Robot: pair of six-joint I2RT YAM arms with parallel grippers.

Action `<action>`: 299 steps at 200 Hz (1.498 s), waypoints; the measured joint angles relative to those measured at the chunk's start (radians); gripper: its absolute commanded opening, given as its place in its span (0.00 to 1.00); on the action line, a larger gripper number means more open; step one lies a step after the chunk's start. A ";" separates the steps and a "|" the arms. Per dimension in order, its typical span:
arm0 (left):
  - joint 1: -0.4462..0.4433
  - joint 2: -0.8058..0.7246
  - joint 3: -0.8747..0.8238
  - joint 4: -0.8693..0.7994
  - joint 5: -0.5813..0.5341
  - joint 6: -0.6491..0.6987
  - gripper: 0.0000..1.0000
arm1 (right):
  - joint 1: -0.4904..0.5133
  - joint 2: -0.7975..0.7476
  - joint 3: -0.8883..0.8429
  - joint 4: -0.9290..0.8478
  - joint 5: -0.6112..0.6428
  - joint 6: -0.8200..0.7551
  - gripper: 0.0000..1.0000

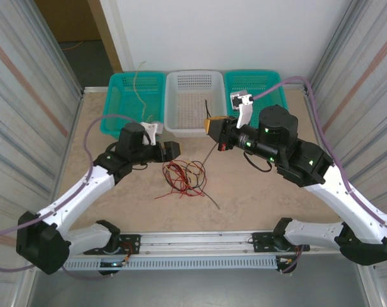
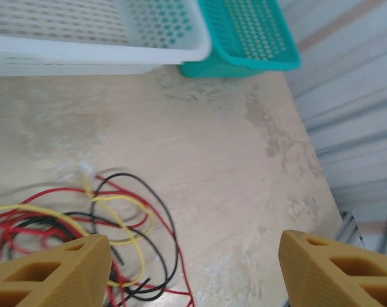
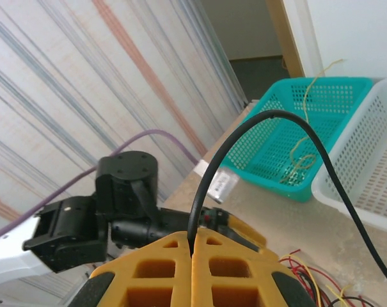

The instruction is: Untangle the cables

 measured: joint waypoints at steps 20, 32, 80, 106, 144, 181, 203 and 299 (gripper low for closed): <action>-0.031 0.060 0.034 0.019 0.008 0.004 0.65 | -0.001 0.001 0.002 0.006 0.003 -0.005 0.00; -0.033 0.096 0.069 0.011 -0.005 0.002 0.63 | -0.012 0.013 0.018 -0.004 0.006 -0.015 0.00; -0.032 0.112 0.082 -0.038 -0.051 -0.011 0.61 | -0.299 0.164 0.239 -0.093 -0.002 -0.028 0.00; -0.031 0.057 0.010 -0.077 -0.079 -0.024 0.60 | -0.533 0.304 0.406 -0.135 -0.055 -0.014 0.00; -0.026 -0.018 -0.064 -0.138 -0.100 -0.034 0.61 | -0.677 0.523 0.608 -0.217 -0.111 -0.024 0.00; -0.026 -0.031 -0.077 -0.154 -0.108 -0.034 0.60 | -0.769 0.679 0.671 -0.275 -0.152 -0.042 0.00; -0.023 -0.015 -0.077 -0.150 -0.107 -0.035 0.60 | -0.790 0.740 0.653 -0.299 -0.152 -0.049 0.07; -0.019 0.084 0.028 -0.174 -0.080 -0.042 0.61 | -0.712 0.675 0.388 -0.365 -0.097 -0.039 0.53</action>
